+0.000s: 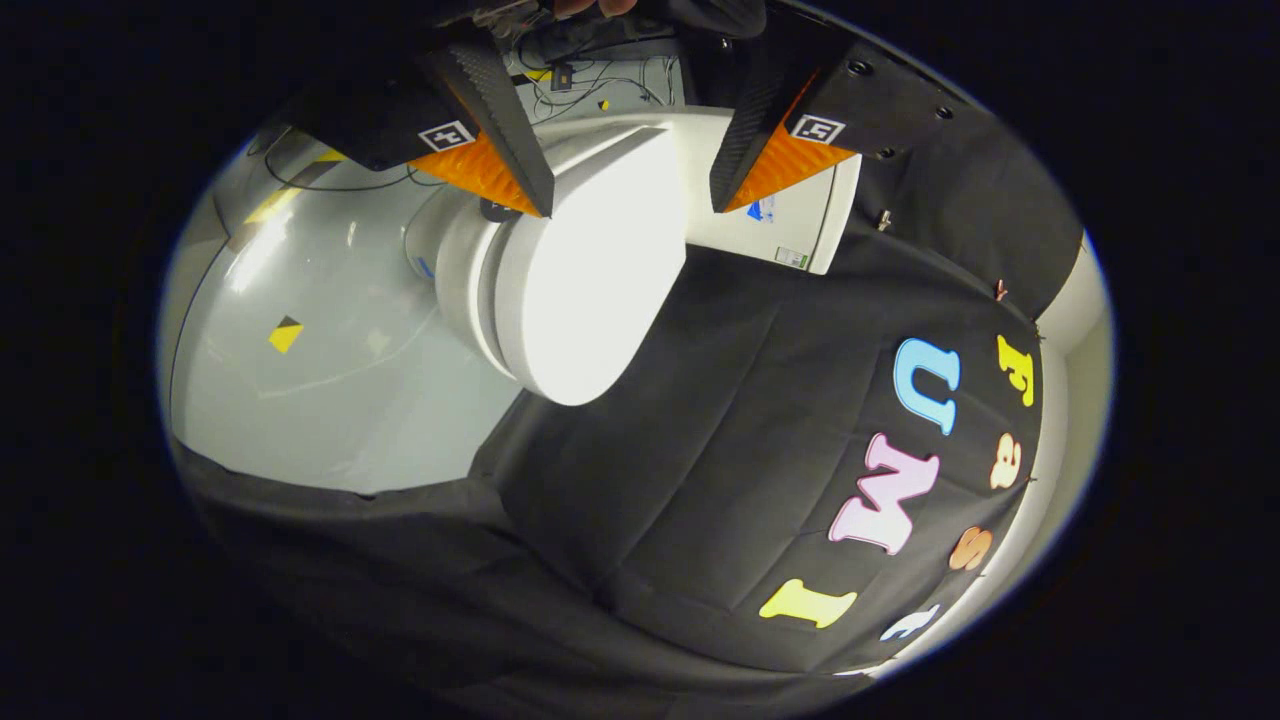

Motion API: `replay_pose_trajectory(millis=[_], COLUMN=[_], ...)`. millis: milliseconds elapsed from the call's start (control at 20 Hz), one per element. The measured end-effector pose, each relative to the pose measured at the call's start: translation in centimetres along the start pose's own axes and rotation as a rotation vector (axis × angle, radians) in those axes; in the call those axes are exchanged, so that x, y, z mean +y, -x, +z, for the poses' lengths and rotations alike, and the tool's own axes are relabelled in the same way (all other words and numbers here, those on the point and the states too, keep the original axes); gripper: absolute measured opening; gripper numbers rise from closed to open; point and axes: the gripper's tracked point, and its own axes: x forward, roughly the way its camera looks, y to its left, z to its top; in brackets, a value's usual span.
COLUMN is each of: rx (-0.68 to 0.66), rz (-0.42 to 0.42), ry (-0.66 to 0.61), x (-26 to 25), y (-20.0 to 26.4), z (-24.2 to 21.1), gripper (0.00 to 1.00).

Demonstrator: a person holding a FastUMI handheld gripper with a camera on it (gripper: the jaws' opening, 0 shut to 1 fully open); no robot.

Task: Open the toilet lid.

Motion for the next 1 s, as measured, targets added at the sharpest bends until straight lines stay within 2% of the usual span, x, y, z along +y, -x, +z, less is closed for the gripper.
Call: replay_pose_trajectory(millis=[300, 500, 800, 850, 900, 1000], rx=[0.086, 0.12, 0.164, 0.166, 0.162, 0.15], rz=[-0.089, -0.115, -0.105, -0.095, -0.076, -0.073], ry=[-0.084, -0.174, -0.226, -0.241, -0.26, -0.281], x=[-7.6, -10.3, -11.6, -11.5, -11.2, -11.2], y=[-3.4, -6.0, -8.3, -8.4, -8.6, -9.3], z=[-2.6, -3.9, -4.9, -4.7, -4.4, -4.5], gripper=[0.98, 0.98, 0.94, 0.83, 0.79, 0.56])
